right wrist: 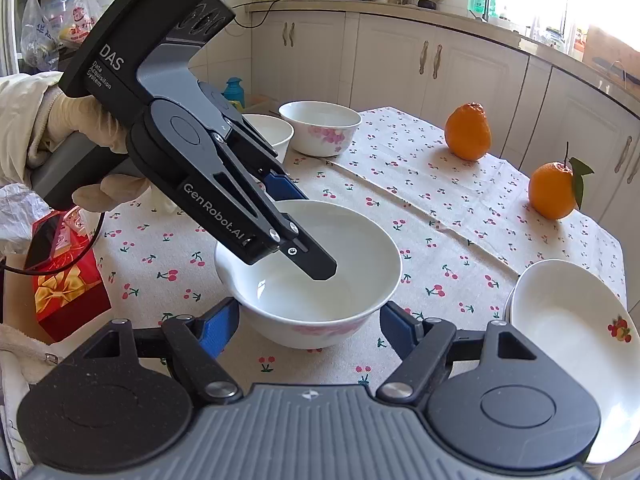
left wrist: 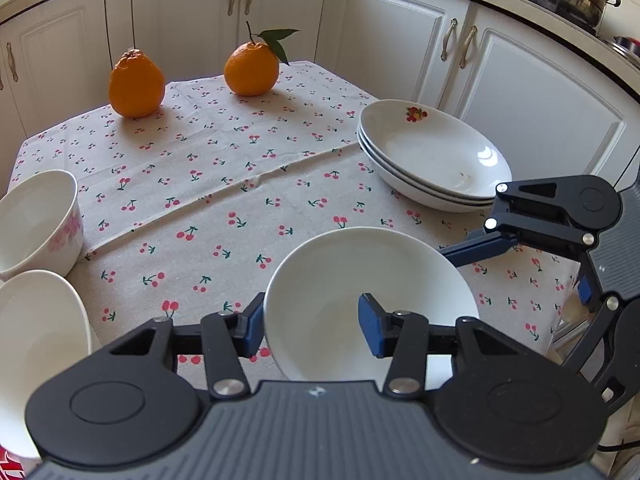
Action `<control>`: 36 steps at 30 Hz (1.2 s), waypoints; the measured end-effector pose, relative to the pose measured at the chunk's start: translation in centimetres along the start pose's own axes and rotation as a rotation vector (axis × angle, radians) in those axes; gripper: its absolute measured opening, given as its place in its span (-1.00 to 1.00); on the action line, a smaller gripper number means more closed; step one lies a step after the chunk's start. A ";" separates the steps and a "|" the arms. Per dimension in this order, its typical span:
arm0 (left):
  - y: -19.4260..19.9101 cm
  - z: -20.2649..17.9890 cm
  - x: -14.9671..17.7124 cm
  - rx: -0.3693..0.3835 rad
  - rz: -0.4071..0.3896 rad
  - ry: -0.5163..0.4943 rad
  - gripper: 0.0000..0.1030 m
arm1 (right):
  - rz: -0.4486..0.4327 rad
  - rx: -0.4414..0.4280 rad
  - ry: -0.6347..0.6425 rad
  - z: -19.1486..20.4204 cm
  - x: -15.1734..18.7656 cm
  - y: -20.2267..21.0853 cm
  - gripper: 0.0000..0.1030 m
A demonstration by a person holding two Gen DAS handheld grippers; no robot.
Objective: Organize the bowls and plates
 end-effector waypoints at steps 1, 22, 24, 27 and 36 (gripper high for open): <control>0.1 -0.1 0.0 0.006 -0.006 -0.003 0.01 | 0.001 0.000 0.002 0.0 0.0 0.0 0.59; 8.0 -0.9 2.5 -0.111 -0.217 -0.057 0.92 | -0.060 0.001 0.066 1.4 -1.8 1.3 1.00; 8.7 -0.3 3.0 -0.142 -0.219 -0.043 0.94 | -0.066 -0.004 0.082 1.7 -2.4 1.2 1.00; 9.5 0.8 3.7 -0.199 -0.215 -0.031 0.94 | -0.072 -0.010 0.106 2.2 -3.4 0.8 1.00; 12.0 5.4 5.0 -0.288 -0.218 0.032 0.95 | -0.084 -0.037 0.168 4.3 -6.7 -1.6 1.00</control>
Point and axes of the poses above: each gripper's, at about its wrist camera, not at the fingertips, and y roughly against the way its jaws point, z to its left, x to its underside, the point moved 1 cm from there along -y, roughly the way its jaws point, and after that the axes turned 3 degrees about x, right-handed, at the moved point
